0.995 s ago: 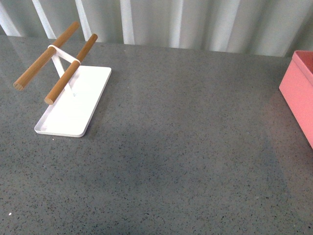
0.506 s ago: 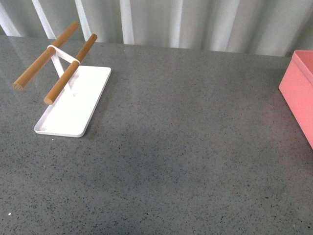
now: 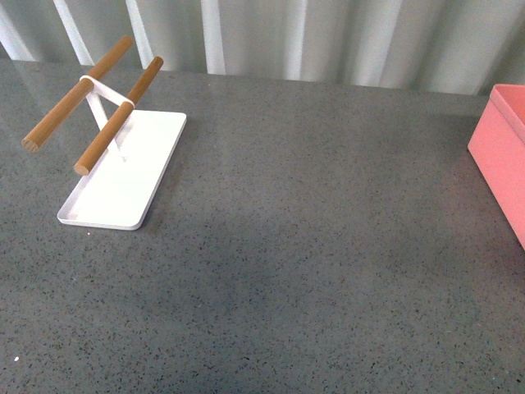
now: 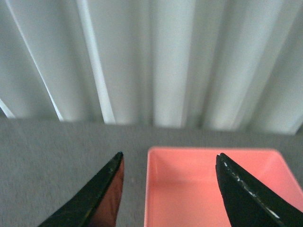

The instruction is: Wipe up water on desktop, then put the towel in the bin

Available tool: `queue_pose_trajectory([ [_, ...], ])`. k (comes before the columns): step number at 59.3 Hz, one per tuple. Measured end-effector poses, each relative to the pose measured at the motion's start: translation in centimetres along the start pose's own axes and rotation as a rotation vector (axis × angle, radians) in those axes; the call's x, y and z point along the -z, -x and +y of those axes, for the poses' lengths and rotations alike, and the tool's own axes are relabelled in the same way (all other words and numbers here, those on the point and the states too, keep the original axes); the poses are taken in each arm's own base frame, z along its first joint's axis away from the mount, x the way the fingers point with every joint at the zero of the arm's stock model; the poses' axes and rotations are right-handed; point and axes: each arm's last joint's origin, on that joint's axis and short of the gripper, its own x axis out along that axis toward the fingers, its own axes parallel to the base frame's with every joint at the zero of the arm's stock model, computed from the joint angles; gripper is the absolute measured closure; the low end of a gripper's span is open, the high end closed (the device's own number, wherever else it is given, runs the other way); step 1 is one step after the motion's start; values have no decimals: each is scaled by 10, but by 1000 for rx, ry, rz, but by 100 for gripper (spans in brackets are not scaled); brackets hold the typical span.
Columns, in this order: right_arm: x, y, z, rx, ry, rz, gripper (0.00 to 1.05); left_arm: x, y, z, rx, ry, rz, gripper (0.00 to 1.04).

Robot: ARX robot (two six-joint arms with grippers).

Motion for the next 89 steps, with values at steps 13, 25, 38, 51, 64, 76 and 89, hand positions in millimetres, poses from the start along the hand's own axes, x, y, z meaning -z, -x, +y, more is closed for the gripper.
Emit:
queue_pose_trajectory([
  [13, 24, 43, 21, 2, -6, 5, 101, 0, 0, 0, 1, 0, 0, 7],
  [25, 33, 70, 32, -5, -8, -6, 101, 0, 0, 0, 0, 0, 0, 7],
  [38, 43, 95, 45, 20, -9, 2, 101, 0, 0, 0, 1, 0, 0, 7],
  [51, 50, 113, 50, -4, -9, -3, 101, 0, 0, 0, 0, 0, 0, 7],
  [64, 53, 125, 50, -2, -10, -17, 101, 0, 0, 0, 0, 0, 0, 7],
  [76, 49, 136, 50, -1, -10, -30, 101, 0, 0, 0, 0, 0, 0, 7],
  [89, 47, 144, 50, -2, -10, -36, 101, 0, 0, 0, 1, 0, 0, 7],
])
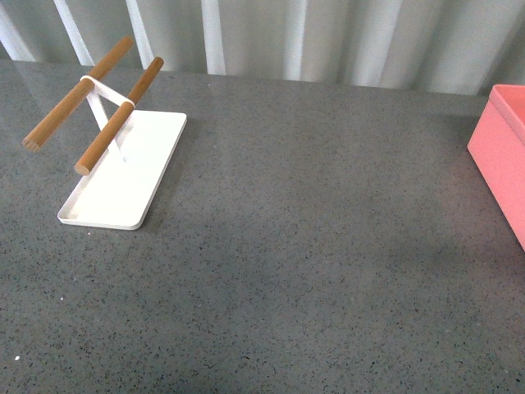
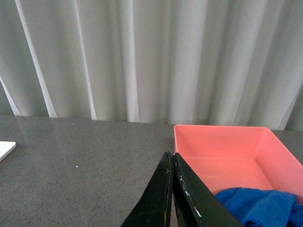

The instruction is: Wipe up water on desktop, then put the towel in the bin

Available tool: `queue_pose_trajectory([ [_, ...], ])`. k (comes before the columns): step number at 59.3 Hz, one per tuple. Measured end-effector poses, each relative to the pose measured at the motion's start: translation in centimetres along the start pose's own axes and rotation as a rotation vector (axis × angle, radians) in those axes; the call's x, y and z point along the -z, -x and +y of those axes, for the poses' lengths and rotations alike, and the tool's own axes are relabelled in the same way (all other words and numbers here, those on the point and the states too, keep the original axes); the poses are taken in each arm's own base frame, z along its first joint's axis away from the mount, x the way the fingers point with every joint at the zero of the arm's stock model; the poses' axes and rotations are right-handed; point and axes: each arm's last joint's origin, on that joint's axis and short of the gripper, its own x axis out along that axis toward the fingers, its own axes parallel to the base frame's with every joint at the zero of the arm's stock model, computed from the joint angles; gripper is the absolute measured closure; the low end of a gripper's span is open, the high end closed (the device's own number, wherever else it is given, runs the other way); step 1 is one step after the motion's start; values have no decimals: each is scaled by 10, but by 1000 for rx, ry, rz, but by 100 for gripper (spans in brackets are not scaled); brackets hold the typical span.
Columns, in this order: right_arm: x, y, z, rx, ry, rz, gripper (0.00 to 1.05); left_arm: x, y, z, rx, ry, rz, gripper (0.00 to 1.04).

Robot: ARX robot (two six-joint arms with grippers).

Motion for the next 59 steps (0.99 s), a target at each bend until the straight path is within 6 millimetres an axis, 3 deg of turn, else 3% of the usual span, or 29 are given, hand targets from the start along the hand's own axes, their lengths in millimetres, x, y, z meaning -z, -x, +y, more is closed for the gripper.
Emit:
queue_pose_trajectory([
  [59, 2, 26, 0, 0, -1, 3, 101, 0, 0, 0, 0, 0, -1, 7],
])
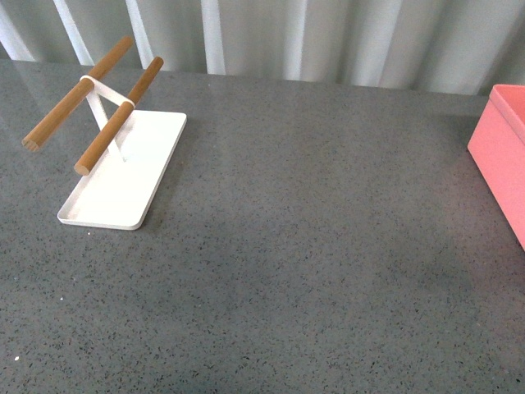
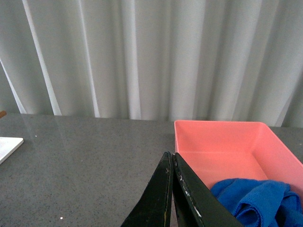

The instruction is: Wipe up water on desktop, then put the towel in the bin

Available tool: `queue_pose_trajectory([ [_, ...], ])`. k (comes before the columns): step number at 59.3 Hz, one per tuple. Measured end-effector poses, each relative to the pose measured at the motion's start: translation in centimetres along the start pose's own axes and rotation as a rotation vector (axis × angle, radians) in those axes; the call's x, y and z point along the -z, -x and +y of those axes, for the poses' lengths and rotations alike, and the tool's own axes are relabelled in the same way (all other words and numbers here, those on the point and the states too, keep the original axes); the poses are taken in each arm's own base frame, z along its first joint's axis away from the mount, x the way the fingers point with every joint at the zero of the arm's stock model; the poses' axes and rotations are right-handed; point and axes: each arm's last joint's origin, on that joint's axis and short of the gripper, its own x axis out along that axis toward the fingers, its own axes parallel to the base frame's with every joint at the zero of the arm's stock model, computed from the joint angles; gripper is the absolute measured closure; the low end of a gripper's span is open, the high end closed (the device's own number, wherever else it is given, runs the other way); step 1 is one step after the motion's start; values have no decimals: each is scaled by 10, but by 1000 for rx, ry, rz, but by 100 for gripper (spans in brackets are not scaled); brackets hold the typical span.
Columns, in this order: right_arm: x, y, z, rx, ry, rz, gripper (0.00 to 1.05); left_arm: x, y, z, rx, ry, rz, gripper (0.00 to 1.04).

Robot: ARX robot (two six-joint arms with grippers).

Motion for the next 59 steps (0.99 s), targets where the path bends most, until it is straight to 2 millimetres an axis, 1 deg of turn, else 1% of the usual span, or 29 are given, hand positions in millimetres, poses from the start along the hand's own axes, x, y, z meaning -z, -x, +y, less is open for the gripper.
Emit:
queue_pose_trajectory([
  [5, 0, 0, 0, 0, 0, 0, 101, 0, 0, 0, 0, 0, 0, 7],
  [6, 0, 0, 0, 0, 1, 0, 99, 0, 0, 0, 0, 0, 0, 7],
  [7, 0, 0, 0, 0, 0, 0, 95, 0, 0, 0, 0, 0, 0, 7],
  [8, 0, 0, 0, 0, 0, 0, 94, 0, 0, 0, 0, 0, 0, 7],
  [10, 0, 0, 0, 0, 0, 0, 87, 0, 0, 0, 0, 0, 0, 7],
  [11, 0, 0, 0, 0, 0, 0, 86, 0, 0, 0, 0, 0, 0, 7],
  [22, 0, 0, 0, 0, 0, 0, 52, 0, 0, 0, 0, 0, 0, 7],
  [23, 0, 0, 0, 0, -3, 0, 6, 0, 0, 0, 0, 0, 0, 7],
  [25, 0, 0, 0, 0, -3, 0, 8, 0, 0, 0, 0, 0, 0, 7],
  [59, 0, 0, 0, 0, -4, 0, 7, 0, 0, 0, 0, 0, 0, 7],
])
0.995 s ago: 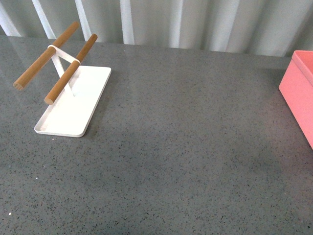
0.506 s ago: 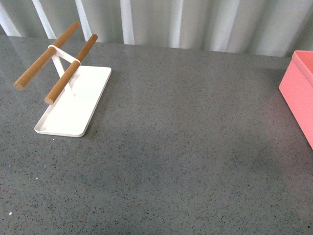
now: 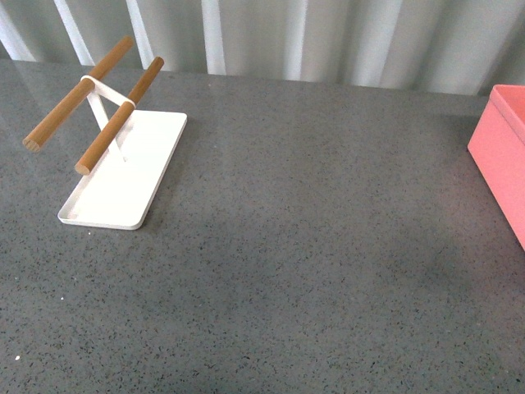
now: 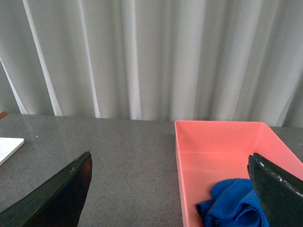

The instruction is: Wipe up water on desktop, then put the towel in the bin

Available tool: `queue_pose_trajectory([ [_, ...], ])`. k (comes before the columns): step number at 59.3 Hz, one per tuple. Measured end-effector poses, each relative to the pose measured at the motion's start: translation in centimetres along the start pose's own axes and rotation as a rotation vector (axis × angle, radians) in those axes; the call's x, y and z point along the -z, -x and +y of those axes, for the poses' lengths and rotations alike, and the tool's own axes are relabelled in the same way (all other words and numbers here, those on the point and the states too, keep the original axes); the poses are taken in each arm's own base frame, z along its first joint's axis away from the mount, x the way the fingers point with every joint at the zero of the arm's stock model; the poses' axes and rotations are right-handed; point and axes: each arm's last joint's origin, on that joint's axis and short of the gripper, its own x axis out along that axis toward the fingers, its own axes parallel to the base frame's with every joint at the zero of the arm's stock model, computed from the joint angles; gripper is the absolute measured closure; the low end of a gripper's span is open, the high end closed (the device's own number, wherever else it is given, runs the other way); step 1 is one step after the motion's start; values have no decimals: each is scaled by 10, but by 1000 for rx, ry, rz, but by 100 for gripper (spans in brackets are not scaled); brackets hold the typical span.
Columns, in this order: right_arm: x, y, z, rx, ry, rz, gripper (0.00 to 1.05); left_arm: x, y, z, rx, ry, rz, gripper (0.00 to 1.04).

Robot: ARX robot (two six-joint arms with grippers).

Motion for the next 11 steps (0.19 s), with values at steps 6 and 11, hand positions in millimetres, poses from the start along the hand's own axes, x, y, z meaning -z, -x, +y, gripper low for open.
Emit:
queue_pose_trajectory([
  [6, 0, 0, 0, 0, 0, 0, 7, 0, 0, 0, 0, 0, 0, 7],
  [11, 0, 0, 0, 0, 0, 0, 7, 0, 0, 0, 0, 0, 0, 7],
])
